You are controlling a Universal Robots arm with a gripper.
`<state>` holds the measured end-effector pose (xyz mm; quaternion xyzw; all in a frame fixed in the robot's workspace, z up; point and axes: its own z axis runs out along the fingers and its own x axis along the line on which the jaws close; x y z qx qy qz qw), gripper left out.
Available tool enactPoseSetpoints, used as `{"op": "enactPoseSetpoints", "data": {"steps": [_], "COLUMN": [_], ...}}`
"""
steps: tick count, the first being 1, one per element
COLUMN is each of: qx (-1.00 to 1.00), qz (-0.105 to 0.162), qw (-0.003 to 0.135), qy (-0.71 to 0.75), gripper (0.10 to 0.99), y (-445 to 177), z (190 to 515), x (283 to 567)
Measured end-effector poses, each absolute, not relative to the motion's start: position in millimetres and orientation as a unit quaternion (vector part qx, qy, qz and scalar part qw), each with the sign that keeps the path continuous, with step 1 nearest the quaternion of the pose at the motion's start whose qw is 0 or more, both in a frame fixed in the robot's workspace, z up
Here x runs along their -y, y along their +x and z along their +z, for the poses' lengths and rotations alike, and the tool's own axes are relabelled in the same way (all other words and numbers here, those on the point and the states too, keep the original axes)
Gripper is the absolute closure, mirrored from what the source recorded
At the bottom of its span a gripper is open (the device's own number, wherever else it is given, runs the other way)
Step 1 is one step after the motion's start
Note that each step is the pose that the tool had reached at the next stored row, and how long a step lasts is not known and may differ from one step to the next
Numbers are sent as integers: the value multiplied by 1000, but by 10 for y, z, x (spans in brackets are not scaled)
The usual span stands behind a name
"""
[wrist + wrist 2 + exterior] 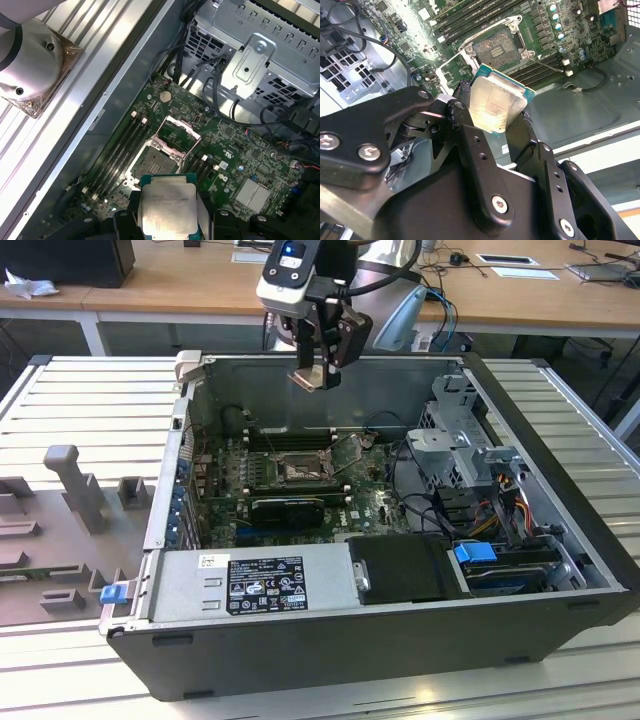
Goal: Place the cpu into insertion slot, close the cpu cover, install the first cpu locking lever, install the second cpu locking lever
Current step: 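Place the cpu into insertion slot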
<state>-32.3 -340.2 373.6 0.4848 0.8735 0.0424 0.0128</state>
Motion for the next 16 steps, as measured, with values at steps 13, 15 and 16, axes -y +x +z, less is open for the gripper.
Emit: {"op": "enactPoseSetpoints", "data": {"steps": [13,15,16], "qx": [-871,-868,-866], "qz": [41,41,41], "qw": [14,14,14], "qy": [489,494,498], "gripper": [557,557,557], "y": [-323,-323,-323], "z": [3708,3707,3706], "x": [3402,3402,3402]}}
